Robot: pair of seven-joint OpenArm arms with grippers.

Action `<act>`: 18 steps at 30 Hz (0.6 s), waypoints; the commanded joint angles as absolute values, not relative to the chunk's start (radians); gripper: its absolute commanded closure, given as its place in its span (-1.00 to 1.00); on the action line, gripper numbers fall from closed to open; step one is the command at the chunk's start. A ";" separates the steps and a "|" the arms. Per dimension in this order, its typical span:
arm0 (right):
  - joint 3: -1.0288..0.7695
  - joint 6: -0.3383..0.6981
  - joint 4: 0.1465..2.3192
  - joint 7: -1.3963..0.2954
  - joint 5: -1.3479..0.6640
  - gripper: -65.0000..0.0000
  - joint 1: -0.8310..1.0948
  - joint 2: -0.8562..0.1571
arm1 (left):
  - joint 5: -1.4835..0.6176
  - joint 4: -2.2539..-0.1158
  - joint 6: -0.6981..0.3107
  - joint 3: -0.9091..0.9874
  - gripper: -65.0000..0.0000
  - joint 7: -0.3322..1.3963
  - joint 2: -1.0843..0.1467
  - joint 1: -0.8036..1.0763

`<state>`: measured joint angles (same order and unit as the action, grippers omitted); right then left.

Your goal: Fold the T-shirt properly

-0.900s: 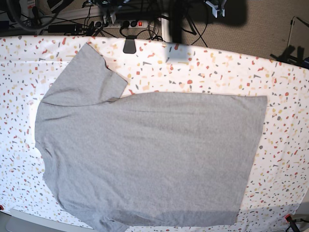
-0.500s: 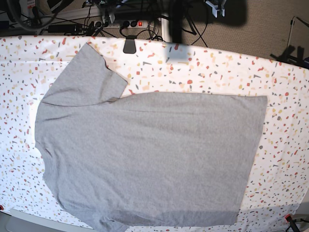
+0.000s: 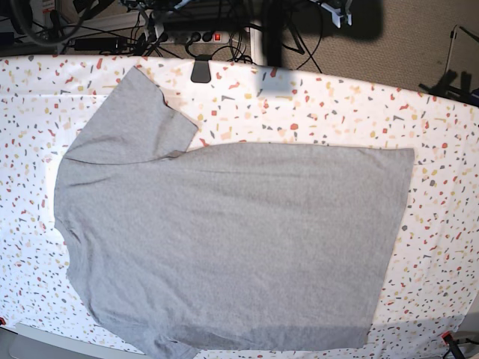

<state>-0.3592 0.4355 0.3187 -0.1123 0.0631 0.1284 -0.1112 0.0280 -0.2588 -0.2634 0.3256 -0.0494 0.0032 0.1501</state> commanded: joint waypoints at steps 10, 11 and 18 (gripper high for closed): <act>-0.360 0.461 0.324 -0.122 0.046 0.50 0.142 -0.117 | 0.025 -0.321 -0.293 0.326 0.45 -0.083 0.005 0.215; -0.360 0.465 0.325 -0.122 0.049 0.50 0.146 -0.117 | 0.026 -0.334 -0.310 0.326 0.45 -0.083 0.006 0.226; -0.329 0.562 0.358 -0.108 0.048 0.50 0.195 -0.141 | 0.031 -0.495 -0.382 0.326 0.50 -0.076 0.014 0.331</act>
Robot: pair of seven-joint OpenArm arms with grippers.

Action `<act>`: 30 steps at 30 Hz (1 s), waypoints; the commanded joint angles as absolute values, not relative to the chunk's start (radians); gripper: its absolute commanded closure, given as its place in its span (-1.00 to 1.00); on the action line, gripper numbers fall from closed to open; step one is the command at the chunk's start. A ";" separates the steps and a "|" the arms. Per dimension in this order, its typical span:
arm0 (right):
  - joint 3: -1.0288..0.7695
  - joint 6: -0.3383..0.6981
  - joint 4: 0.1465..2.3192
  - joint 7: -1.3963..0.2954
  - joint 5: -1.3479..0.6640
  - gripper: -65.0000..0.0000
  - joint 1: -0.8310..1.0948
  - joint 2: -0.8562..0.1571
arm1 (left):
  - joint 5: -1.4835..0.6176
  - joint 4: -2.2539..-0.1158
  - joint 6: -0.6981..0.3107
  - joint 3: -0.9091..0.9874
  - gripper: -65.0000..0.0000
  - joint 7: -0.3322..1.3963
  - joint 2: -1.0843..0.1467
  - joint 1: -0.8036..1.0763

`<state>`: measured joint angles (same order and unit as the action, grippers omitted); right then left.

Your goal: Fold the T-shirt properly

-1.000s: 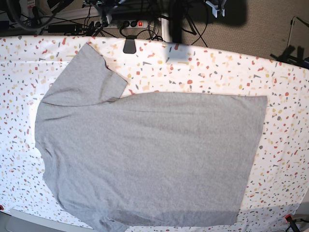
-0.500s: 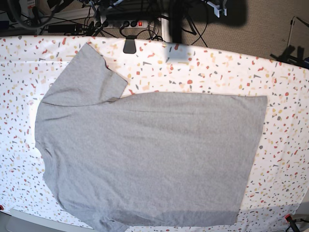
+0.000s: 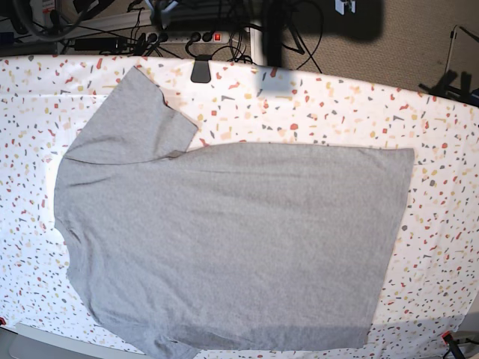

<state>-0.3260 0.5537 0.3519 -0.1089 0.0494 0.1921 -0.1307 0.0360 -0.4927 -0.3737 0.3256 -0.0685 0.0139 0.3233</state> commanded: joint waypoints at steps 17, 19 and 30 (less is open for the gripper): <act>-0.048 0.698 0.992 -0.094 -0.221 0.50 0.659 -0.303 | 0.069 -1.203 -0.494 0.326 0.58 -0.019 0.069 0.735; -0.048 0.698 1.105 -0.094 -0.222 0.50 0.731 -0.316 | 0.039 -1.291 -0.508 0.326 0.58 -0.019 0.069 0.789; -0.080 0.698 1.653 -0.127 -0.220 0.50 1.017 -0.346 | 0.018 -1.711 -0.528 0.326 0.58 0.053 0.068 0.998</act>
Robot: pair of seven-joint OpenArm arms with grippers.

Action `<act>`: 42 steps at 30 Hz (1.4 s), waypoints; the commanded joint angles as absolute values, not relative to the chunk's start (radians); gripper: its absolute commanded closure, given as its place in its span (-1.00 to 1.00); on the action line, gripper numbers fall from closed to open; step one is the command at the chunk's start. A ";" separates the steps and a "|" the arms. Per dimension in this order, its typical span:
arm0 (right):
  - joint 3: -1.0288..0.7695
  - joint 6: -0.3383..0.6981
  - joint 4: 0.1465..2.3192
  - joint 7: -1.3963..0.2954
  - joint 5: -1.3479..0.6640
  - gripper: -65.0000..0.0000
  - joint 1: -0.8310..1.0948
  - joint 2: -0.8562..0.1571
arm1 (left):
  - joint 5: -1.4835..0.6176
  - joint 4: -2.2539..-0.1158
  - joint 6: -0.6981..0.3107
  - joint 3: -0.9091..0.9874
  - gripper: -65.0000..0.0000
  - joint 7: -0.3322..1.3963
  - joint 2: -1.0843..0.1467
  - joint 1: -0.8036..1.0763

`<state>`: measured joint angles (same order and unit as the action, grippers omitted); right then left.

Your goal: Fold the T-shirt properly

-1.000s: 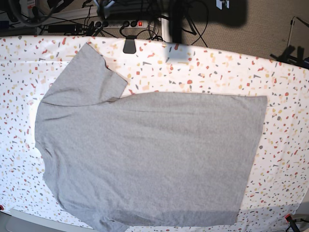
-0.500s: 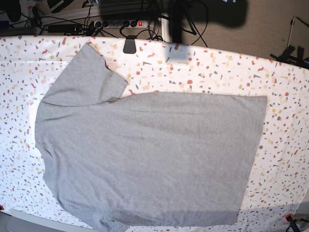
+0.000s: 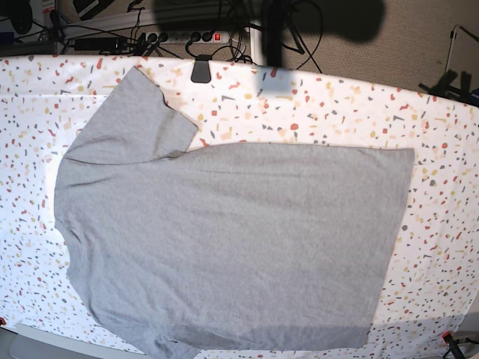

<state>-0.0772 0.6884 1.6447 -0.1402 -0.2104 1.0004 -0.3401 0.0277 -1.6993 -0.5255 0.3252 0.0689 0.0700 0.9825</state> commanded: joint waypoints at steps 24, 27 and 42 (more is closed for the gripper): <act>-0.257 0.604 2.237 -0.203 0.079 0.50 1.108 -0.448 | 0.341 -2.162 -0.556 0.326 0.44 0.081 -0.153 0.943; -0.257 0.571 2.240 -0.203 0.112 0.50 1.108 -0.488 | 0.342 -2.162 -0.555 0.326 0.27 0.083 -0.212 0.894; -0.257 0.376 2.240 -0.200 0.136 0.50 1.105 -0.527 | 0.329 -2.132 -0.555 0.326 0.24 0.090 -0.346 0.670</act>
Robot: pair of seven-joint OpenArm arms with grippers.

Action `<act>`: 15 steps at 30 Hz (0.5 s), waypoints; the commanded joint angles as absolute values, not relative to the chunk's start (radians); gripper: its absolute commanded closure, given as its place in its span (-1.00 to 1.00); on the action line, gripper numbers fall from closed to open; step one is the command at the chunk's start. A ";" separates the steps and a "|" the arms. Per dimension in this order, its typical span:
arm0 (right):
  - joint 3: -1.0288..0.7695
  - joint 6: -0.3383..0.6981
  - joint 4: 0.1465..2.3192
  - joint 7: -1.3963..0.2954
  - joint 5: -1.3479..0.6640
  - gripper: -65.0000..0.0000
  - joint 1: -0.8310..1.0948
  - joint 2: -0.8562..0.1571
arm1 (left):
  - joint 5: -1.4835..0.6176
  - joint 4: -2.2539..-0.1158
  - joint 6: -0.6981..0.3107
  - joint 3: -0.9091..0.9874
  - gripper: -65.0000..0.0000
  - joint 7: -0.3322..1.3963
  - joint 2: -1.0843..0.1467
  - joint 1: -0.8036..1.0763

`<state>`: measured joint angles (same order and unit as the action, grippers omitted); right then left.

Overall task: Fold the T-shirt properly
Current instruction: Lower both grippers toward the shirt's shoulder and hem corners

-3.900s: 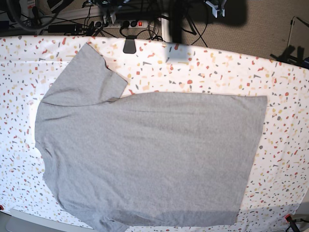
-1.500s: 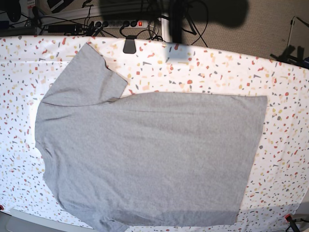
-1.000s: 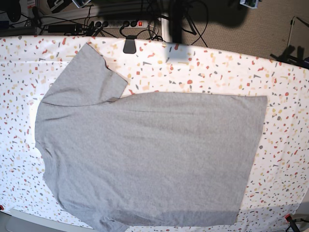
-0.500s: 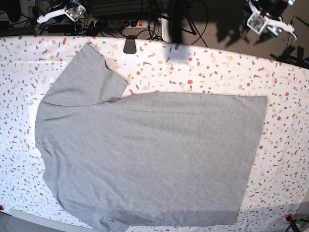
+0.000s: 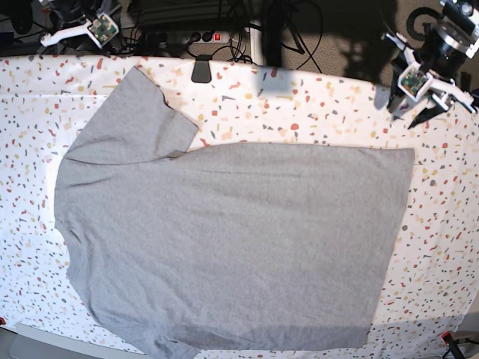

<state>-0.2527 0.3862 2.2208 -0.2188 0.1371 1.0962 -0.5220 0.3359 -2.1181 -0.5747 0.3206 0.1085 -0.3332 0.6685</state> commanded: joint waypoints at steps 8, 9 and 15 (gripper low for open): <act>-0.255 0.366 2.240 -0.203 0.266 0.50 1.000 -0.527 | 0.409 -1.960 -0.596 0.242 0.24 0.089 -0.444 0.494; -0.255 0.367 2.240 -0.204 0.272 0.50 0.982 -0.527 | 0.437 -1.923 -0.595 0.220 0.24 0.089 -0.451 0.471; -0.255 0.366 2.240 -0.215 0.281 0.50 0.942 -0.526 | 0.506 -1.696 -0.592 0.127 0.24 0.081 -0.455 0.308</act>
